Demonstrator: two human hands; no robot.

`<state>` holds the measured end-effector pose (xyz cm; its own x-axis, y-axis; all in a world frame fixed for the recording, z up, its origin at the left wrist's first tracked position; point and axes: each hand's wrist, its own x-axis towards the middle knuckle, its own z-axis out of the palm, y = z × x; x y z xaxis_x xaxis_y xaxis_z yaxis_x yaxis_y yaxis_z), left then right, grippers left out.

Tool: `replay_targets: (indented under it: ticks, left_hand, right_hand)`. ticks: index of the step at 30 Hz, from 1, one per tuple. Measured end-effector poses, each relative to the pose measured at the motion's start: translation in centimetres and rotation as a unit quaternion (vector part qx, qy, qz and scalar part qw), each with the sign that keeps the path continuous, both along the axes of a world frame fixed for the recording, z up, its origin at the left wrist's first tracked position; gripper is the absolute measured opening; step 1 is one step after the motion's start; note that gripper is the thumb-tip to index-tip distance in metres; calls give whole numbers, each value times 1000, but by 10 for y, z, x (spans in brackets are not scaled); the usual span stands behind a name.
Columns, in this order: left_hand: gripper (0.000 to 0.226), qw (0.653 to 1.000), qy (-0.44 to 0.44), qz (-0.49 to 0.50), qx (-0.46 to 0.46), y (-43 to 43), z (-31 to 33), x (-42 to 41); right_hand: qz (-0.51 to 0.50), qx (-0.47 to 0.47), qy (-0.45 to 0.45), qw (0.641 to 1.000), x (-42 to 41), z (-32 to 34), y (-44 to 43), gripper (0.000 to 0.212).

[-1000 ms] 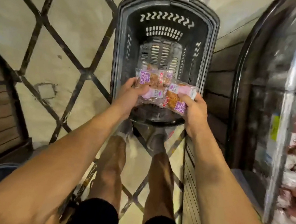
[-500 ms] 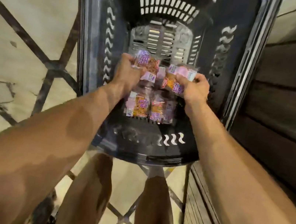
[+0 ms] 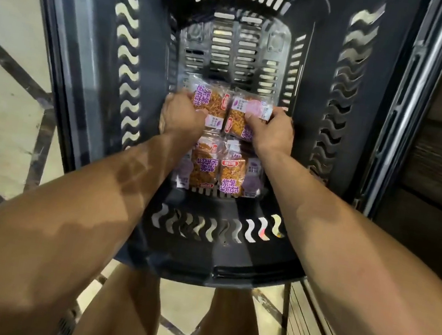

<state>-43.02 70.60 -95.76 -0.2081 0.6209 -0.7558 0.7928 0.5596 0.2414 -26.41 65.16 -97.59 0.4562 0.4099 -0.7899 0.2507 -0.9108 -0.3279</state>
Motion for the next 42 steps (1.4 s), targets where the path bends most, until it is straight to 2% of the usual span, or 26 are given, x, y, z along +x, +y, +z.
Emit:
replay_targets:
  ticks: [4,8,10,12,16,20,24,27,30,34,37,42]
  left_hand:
    - [46,1000,-1,6,-17,-1,2,-6]
    - [53,999,-16,3,-36,-1,4,-11]
    - [45,998,-21,-1,-52,-1,6,-10]
    - [40,998,-28,-15,-61,-2,13,-7]
    - [45,997,-24,-62,-38,0,45,-4]
    - [57,993,-35,-116,12,9,101,-5]
    - [59,976,-9,-200,86,19,182,-3]
    - [58,953,36,-260,149,25,255,-3]
    - [62,946,85,-273,154,34,331,-6]
    - [69,930,148,-299,151,44,448,-11]
    - [69,906,189,-324,197,43,538,-11]
    - [64,876,207,-346,266,27,670,2]
  right_hand:
    - [40,-14,-14,999,-2,-1,5,55]
    - [48,-16,29,998,5,2,7,44]
    - [58,-22,34,997,7,6,7,47]
    - [72,-27,21,997,5,14,6,53]
    - [91,-26,-15,995,-1,50,8,61]
    - [201,-10,-83,976,-6,111,21,74]
    - [319,50,-174,930,-9,190,39,71]
    - [364,79,-229,900,-12,264,55,68]
    - [397,122,-258,872,-18,338,66,61]
    - [410,149,-277,856,-28,449,70,54]
    - [416,193,-294,838,-29,535,64,56]
    - [406,218,-315,830,-7,673,57,62]
